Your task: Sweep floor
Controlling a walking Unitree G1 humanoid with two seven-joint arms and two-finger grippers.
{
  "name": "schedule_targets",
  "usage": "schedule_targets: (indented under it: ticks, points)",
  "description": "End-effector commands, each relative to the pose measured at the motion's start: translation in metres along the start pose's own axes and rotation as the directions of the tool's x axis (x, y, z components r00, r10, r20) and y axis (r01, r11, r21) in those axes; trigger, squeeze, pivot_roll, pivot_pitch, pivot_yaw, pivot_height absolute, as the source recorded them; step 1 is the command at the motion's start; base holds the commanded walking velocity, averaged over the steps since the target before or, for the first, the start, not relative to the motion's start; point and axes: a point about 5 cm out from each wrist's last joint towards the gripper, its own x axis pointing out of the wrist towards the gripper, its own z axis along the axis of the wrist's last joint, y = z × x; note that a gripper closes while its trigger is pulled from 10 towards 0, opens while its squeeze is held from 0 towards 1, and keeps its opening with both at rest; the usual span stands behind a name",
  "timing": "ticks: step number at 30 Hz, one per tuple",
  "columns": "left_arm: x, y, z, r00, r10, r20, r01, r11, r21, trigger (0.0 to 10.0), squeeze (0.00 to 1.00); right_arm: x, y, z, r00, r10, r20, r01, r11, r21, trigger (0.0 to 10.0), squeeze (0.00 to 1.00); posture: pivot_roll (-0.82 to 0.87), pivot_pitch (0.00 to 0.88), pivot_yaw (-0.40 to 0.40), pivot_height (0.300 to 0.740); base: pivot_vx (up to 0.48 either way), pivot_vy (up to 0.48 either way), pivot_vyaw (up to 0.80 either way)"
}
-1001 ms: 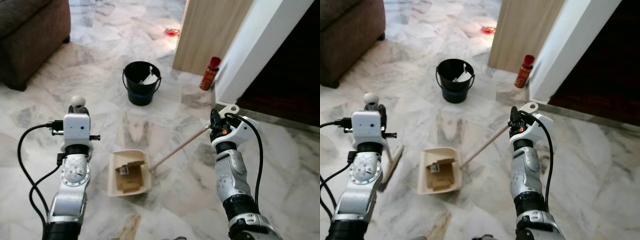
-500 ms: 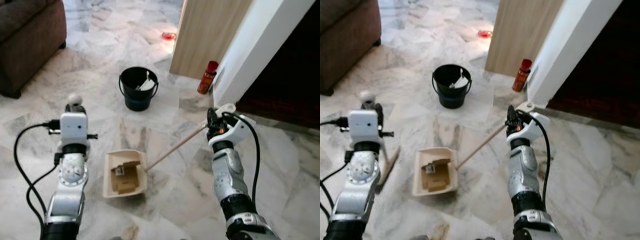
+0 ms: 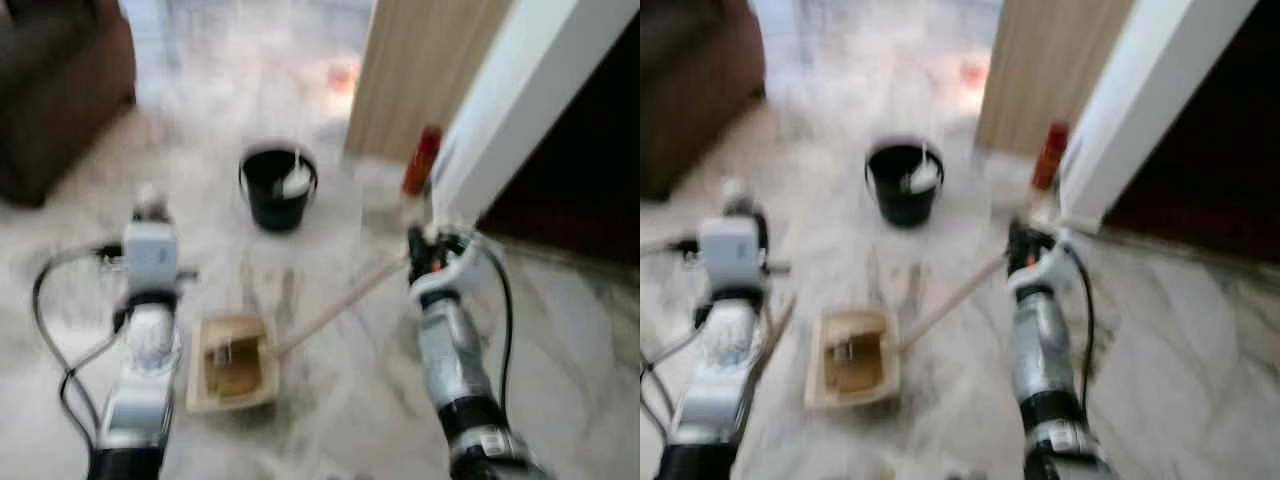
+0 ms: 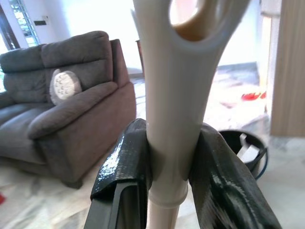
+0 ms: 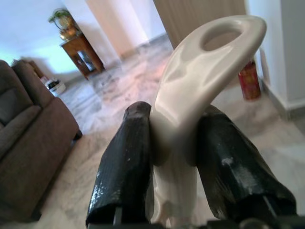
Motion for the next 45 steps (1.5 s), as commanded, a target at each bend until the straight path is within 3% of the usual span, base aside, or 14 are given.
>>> schedule_targets:
  ticks: [1, 5, 11, 21, 30, 45]
  points:
    - [0.003, 0.001, 0.012, 0.998, 0.001, 0.061, -0.001, 1.0, -0.007, 10.0, 0.0, 0.005, 0.009, 0.012, 0.998, 0.024, 0.06, -0.024, 1.0, 0.004, 10.0, 0.0, 0.13, 0.103, -0.119, 0.74, 0.285, 0.0, 0.0]
    - [0.004, 0.001, 0.012, 0.998, 0.002, 0.063, -0.002, 1.0, -0.005, 10.0, 0.0, 0.007, 0.011, 0.014, 0.998, 0.017, 0.067, -0.018, 1.0, 0.014, 10.0, 0.0, 0.14, 0.104, -0.119, 0.74, 0.287, 0.0, 0.0]
    - [0.005, 0.003, 0.013, 0.998, 0.009, 0.065, -0.009, 1.0, -0.001, 10.0, 0.0, 0.02, 0.022, 0.028, 0.995, -0.038, 0.093, 0.029, 0.994, 0.102, 10.0, 0.0, 0.13, 0.119, -0.12, 0.74, 0.29, 0.0, 0.0]
    - [0.005, 0.004, 0.013, 0.998, 0.021, 0.064, -0.021, 1.0, 0.001, 10.0, 0.0, 0.035, 0.029, 0.041, 0.994, -0.062, 0.095, 0.054, 0.995, 0.082, 10.0, 0.0, 0.13, 0.129, -0.124, 0.74, 0.291, 0.0, 0.0]
    - [0.005, 0.006, 0.013, 0.998, 0.028, 0.063, -0.029, 1.0, 0.005, 10.0, 0.0, 0.048, 0.046, 0.06, 0.987, -0.09, 0.135, 0.074, 0.99, 0.118, 10.0, 0.0, 0.13, 0.138, -0.125, 0.74, 0.289, 0.0, 0.0]
    - [0.004, 0.005, 0.012, 0.998, 0.031, 0.059, -0.032, 0.999, 0.002, 10.0, 0.0, 0.058, 0.066, 0.087, 0.973, -0.133, 0.186, 0.083, 0.963, 0.255, 10.0, 0.0, 0.13, 0.131, -0.13, 0.74, 0.291, 0.0, 0.0]
